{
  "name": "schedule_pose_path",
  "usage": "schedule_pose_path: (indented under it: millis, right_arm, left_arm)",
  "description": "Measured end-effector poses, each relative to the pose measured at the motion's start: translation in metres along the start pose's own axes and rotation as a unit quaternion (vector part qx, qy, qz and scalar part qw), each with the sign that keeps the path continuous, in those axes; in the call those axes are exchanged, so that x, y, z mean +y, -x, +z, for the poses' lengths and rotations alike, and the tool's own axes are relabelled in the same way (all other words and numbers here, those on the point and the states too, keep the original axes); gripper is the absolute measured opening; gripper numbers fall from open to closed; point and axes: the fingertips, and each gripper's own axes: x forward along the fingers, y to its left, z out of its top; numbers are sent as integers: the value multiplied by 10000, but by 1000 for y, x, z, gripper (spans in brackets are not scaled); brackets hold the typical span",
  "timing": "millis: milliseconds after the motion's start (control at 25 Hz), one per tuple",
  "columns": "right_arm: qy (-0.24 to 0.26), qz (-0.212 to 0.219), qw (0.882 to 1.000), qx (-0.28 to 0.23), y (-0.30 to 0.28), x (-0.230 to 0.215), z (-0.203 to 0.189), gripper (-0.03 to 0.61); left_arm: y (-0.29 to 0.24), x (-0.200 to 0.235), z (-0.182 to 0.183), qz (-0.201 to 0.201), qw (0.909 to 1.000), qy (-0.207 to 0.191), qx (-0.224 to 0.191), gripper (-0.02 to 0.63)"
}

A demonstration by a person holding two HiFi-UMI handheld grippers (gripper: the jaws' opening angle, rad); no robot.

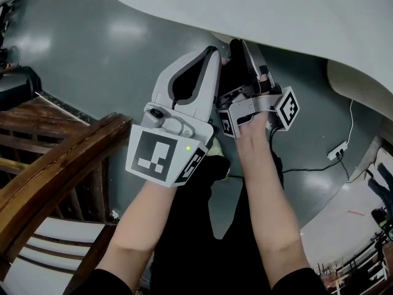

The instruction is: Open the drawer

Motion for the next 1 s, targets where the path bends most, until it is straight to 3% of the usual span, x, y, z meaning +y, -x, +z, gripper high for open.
schedule_pose_path:
  millis: [520, 720, 1000]
  right_arm:
    - [-173, 105, 9998, -37, -35, -14, 13, 173]
    - [-47, 292, 9995, 111, -41, -9, 12, 114]
    - [93, 251, 9996, 0, -35, -9, 10, 109]
  left_arm:
    - [-7, 12, 2, 82, 10000, -48, 11, 6]
    - [-3, 16, 0, 155, 9999, -12, 40, 6]
    - [9, 17, -1, 264, 9995, 78, 136, 6]
